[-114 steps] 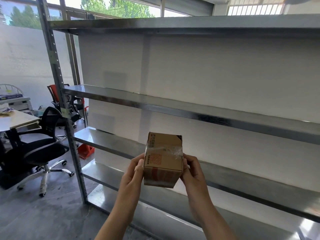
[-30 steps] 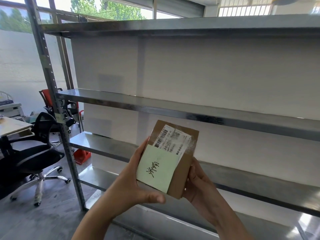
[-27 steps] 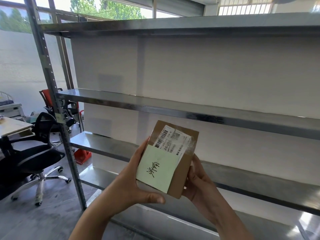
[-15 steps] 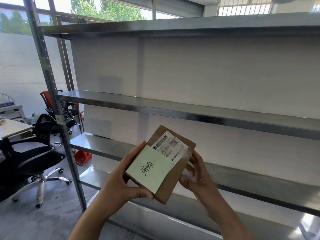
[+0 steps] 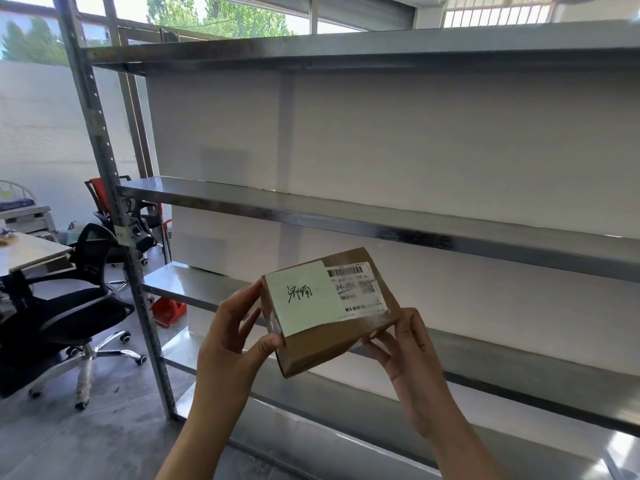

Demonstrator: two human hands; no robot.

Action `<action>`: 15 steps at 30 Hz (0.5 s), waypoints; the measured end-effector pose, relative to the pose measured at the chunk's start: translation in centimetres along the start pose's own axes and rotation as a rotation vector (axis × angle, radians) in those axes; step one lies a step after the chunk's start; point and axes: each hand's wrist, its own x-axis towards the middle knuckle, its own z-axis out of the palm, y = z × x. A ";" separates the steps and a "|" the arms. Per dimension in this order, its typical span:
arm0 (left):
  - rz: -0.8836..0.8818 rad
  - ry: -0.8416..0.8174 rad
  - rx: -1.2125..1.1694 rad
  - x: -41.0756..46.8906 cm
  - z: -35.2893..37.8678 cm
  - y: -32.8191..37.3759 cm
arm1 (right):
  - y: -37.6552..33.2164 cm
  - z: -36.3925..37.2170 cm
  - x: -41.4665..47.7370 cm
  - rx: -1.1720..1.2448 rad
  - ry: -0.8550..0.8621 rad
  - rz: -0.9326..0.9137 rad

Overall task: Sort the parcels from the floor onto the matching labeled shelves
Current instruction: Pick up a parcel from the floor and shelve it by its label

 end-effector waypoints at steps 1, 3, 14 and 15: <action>-0.002 -0.014 0.000 -0.1 0.0 0.0 | 0.0 0.0 0.1 -0.004 0.014 -0.002; 0.016 -0.030 0.029 -0.1 0.1 0.0 | -0.1 0.2 0.2 -0.024 0.028 -0.004; -0.009 0.065 0.032 0.3 0.1 0.8 | -0.2 2.1 0.9 -0.315 -0.101 -0.112; -0.035 0.088 0.003 0.4 0.1 0.7 | 0.0 2.3 1.0 -0.348 -0.116 -0.114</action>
